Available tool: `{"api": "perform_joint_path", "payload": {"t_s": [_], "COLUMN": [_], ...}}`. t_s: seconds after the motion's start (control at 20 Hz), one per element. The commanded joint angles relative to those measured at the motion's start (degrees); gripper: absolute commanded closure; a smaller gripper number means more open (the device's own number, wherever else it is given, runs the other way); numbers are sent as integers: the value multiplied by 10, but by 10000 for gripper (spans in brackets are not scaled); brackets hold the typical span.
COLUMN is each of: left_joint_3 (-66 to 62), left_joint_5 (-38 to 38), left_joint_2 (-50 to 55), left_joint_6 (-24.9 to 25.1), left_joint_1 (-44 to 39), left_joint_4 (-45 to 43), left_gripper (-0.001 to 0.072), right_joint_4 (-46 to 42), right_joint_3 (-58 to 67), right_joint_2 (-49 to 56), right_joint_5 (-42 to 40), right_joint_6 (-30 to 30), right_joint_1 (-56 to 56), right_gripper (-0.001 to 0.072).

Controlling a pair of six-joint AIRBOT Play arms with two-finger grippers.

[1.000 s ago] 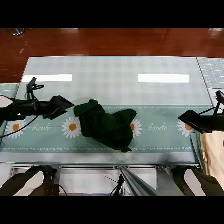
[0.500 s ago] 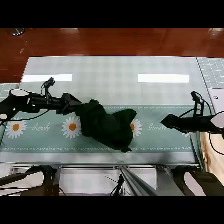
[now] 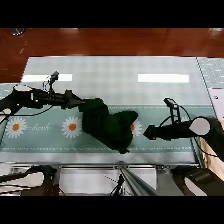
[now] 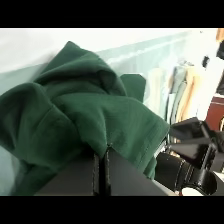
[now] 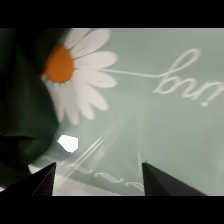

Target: Fold the shirts.

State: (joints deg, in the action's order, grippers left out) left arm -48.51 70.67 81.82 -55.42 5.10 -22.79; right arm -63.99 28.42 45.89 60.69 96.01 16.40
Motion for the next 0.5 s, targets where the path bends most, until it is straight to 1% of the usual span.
{"api": "perform_joint_path", "payload": {"t_s": [0.0, 0.1, 0.25, 0.45], "left_joint_3": [-25, -35, -36, -36], "left_joint_5": [23, 25, 25, 30], "left_joint_2": [0, -1, -1, -1], "left_joint_6": [5, 1, -2, -3], "left_joint_1": [3, 3, 3, 2], "left_joint_4": [6, 6, 3, 3], "left_gripper": [682, 682, 682, 682], "right_joint_4": [27, 53, 128, 168], "right_joint_3": [0, 0, 0, 1], "right_joint_2": [10, 45, 106, 153], "right_joint_5": [-21, -31, -85, -149], "right_joint_6": [33, 30, -7, -11], "right_joint_1": [73, 104, 162, 199], "right_gripper": [91, 91, 91, 91]}}
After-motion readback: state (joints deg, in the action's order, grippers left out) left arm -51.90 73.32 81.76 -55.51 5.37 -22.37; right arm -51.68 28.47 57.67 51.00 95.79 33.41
